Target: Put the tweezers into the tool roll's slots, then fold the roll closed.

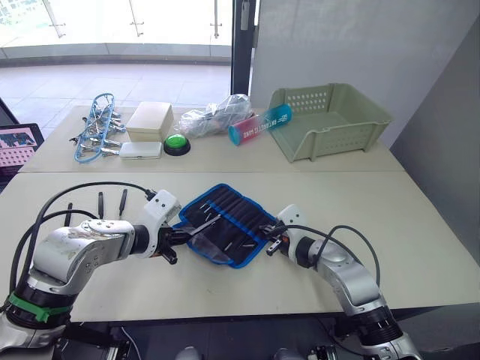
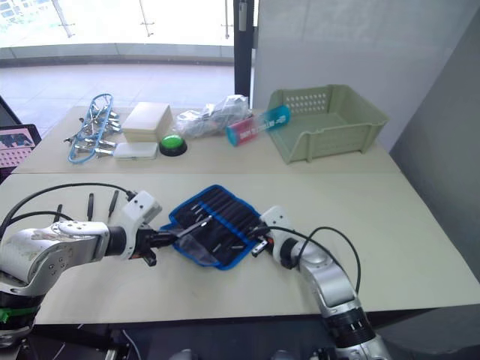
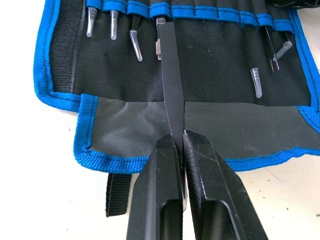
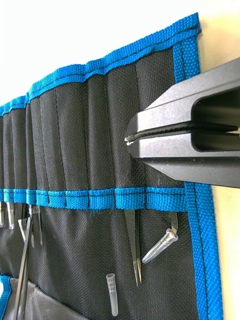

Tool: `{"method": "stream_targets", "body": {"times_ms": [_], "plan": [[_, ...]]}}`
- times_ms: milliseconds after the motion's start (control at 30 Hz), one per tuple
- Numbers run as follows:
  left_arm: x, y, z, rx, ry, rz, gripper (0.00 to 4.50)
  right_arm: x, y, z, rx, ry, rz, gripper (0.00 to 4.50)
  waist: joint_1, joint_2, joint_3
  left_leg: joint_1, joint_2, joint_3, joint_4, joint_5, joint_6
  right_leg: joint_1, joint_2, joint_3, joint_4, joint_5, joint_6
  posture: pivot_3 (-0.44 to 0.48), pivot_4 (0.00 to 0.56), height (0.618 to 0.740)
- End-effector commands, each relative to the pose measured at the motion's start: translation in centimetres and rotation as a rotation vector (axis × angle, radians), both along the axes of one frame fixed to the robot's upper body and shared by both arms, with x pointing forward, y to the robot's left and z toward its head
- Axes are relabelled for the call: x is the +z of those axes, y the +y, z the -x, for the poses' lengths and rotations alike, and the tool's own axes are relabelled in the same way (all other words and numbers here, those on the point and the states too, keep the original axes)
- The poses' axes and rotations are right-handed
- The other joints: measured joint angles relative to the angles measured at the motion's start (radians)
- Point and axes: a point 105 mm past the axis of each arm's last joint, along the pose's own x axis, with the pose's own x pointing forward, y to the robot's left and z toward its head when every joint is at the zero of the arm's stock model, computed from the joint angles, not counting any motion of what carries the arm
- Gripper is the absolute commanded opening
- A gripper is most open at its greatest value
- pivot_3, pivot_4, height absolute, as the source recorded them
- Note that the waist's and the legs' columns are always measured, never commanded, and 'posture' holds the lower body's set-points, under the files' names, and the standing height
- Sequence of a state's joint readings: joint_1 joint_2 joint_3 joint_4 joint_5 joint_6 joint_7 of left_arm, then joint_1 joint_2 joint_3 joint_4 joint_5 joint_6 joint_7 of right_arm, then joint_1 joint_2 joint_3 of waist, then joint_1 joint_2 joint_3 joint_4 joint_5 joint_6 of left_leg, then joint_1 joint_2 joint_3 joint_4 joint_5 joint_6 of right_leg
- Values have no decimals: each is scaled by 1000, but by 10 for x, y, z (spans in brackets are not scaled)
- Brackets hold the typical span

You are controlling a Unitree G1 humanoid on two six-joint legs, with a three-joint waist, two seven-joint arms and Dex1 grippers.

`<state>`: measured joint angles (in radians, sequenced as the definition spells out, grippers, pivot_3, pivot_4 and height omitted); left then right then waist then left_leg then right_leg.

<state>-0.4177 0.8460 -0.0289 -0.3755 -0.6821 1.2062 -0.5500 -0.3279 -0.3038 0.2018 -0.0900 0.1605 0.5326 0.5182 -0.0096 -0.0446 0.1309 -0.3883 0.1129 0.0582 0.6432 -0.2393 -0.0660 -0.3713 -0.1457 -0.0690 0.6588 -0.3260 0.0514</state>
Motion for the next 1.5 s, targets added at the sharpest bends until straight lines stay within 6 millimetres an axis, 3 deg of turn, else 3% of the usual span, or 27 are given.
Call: {"method": "stream_targets", "body": {"times_ms": [33, 533, 733, 1200, 1467, 1500], "plan": [[7, -8, 0, -39, -11, 9, 12, -25, -5, 5, -24, 86, 46, 0, 0, 0, 0, 0, 0, 0, 0, 0, 0, 0, 0, 0, 0, 0, 0, 0, 150, 716], [0, -14, -15, -50, 9, -94, 12, -24, -5, 6, -34, 87, 39, 0, 3, 0, 0, 0, 0, 0, 0, 0, 0, 0, 0, 0, 0, 0, 0, 0, 150, 716], [2, -33, -30, -80, -28, -104, 12, -26, -3, 8, -33, 100, 45, 0, 8, 0, 0, 0, 0, 0, 1, 0, 0, 0, 0, 0, 0, 0, 0, 0, 150, 716], [-17, -68, -80, -106, -111, -117, 12, -34, 4, 15, -26, 147, 72, 0, 13, 1, 0, 0, 0, 0, 2, 2, -3, 0, 0, 0, 1, 0, 0, 0, 150, 716], [-16, -65, -78, -110, -121, -93, 12, -34, 3, 16, -22, 146, 73, 0, 18, 2, -1, 1, 0, 0, 4, 2, -2, 1, 0, 0, 3, 0, 0, 0, 150, 716], [-15, -63, -77, -110, -124, -89, 782, -34, 3, 16, -21, 146, 72, 0, 17, 2, -1, 1, 0, 0, 4, 2, -2, 1, 0, 1, 3, 0, 0, 0, 150, 716]]}}
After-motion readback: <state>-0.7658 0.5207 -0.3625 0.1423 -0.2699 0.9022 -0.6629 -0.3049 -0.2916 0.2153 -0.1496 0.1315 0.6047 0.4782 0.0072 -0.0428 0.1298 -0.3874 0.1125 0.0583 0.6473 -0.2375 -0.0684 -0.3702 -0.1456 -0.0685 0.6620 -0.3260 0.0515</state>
